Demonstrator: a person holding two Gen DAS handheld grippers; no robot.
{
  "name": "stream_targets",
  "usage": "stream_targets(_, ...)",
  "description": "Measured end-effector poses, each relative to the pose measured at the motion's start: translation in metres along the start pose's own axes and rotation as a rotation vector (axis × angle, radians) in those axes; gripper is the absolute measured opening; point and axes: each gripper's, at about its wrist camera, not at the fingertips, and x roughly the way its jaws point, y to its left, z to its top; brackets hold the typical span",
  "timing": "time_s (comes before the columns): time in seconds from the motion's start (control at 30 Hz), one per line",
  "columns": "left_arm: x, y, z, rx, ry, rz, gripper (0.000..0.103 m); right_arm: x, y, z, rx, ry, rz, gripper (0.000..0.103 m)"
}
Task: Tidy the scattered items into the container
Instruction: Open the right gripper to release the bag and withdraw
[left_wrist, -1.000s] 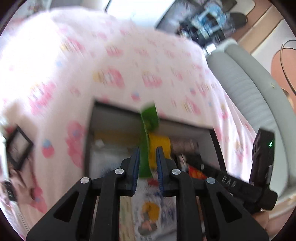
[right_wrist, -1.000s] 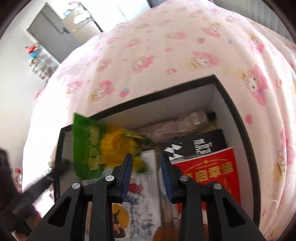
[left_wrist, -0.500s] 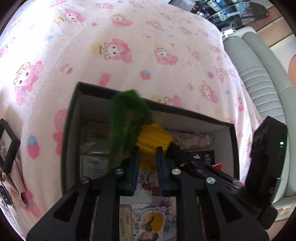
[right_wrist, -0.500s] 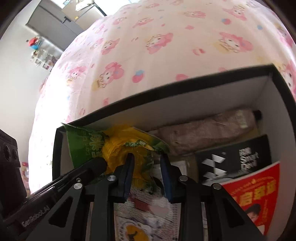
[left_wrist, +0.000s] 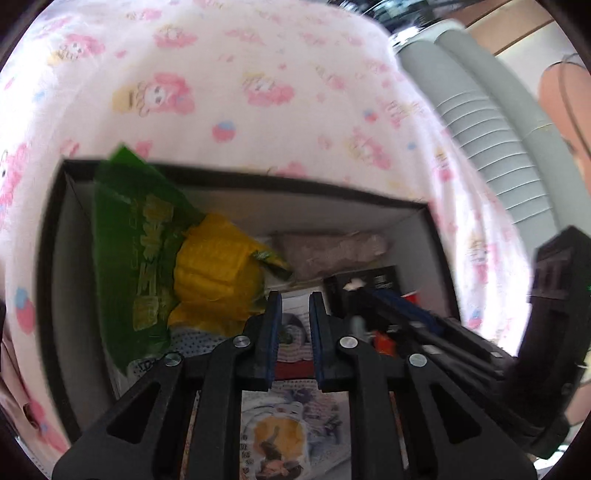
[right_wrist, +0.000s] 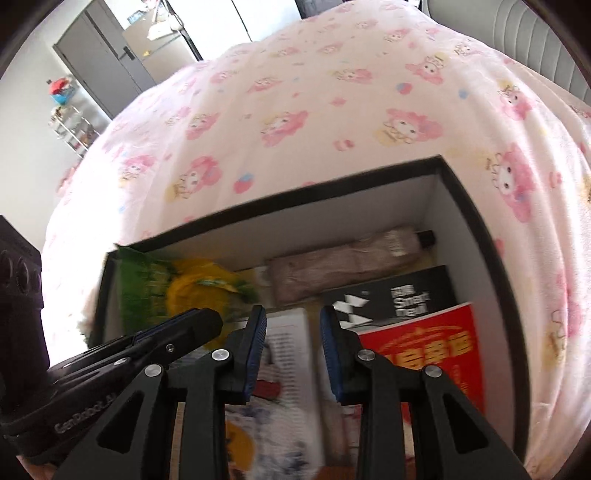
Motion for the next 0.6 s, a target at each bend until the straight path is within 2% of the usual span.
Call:
stream_targets(0.03, 0.005, 0.004, -0.001, -0.031, 0.013, 0.068, 0.007, 0.0, -0.005, 0.0, 0.007, 0.011, 0.001, 0.027)
stream_targets(0.07, 0.006, 0.007, -0.002, -0.047, -0.001, 0.106, 0.005, 0.001, -0.011, 0.0, 0.019, 0.017, 0.004, 0.027)
stream_targets(0.17, 0.001, 0.01, 0.0, -0.065, -0.023, 0.158, 0.004, 0.0, -0.017, 0.003, 0.021, 0.014, -0.007, 0.027)
stream_targets(0.23, -0.001, 0.02, 0.002, -0.099, -0.035, 0.167, 0.004, 0.005, -0.015, 0.004, 0.031, 0.014, -0.018, 0.027)
stream_targets(0.37, -0.001, 0.022, 0.005, -0.092, -0.035, 0.158, 0.004, 0.021, -0.008, 0.007, 0.041, 0.046, 0.022, 0.027)
stream_targets(0.5, -0.012, 0.022, 0.001, -0.088, -0.053, 0.062, 0.006, 0.017, 0.005, 0.002, 0.008, 0.041, 0.026, 0.027)
stream_targets(0.6, -0.035, 0.011, -0.012, -0.041, -0.087, -0.003, 0.014, -0.003, 0.012, -0.006, -0.008, 0.006, 0.036, 0.027)
